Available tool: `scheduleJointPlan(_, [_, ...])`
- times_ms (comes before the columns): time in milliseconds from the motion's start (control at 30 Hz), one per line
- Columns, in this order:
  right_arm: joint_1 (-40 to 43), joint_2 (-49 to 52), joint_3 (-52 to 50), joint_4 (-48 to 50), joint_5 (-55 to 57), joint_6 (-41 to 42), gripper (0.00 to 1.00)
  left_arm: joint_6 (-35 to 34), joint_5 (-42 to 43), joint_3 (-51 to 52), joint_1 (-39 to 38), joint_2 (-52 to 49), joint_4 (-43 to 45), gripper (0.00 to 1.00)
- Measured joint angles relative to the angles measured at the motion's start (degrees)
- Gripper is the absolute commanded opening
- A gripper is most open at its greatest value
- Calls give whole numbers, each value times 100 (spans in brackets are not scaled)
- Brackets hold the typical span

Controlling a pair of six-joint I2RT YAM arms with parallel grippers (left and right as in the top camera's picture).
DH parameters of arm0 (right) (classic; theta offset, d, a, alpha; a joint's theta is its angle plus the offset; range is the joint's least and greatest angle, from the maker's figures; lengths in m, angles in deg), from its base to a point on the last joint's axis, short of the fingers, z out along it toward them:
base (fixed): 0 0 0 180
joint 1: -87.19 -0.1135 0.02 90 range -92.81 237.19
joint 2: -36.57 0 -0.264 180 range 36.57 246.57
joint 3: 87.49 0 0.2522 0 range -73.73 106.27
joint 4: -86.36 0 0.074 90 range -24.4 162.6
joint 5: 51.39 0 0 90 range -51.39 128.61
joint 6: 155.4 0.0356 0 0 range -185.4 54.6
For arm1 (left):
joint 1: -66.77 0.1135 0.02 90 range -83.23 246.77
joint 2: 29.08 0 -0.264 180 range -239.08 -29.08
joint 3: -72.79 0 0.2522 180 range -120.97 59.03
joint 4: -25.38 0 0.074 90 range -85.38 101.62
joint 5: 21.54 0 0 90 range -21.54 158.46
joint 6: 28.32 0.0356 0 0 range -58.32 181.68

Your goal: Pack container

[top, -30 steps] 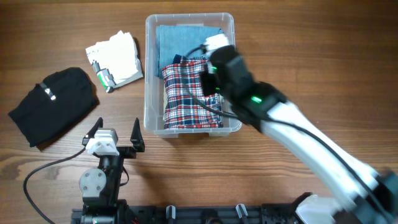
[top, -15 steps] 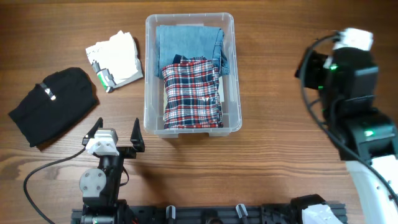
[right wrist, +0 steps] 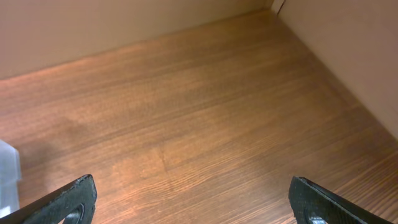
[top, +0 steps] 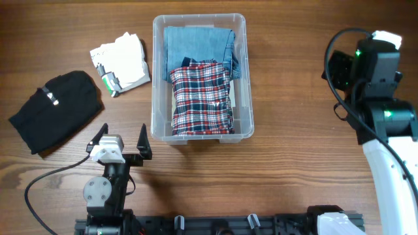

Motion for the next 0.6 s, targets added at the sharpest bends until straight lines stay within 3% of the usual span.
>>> scheduleJointPlan(400, [0,772,0,0,2,0,100,0,0,7,0,0,116,100])
scheduleJointPlan(600, [0,1117,0,-2,2,-2,100,0,343,11,0,0,610,100])
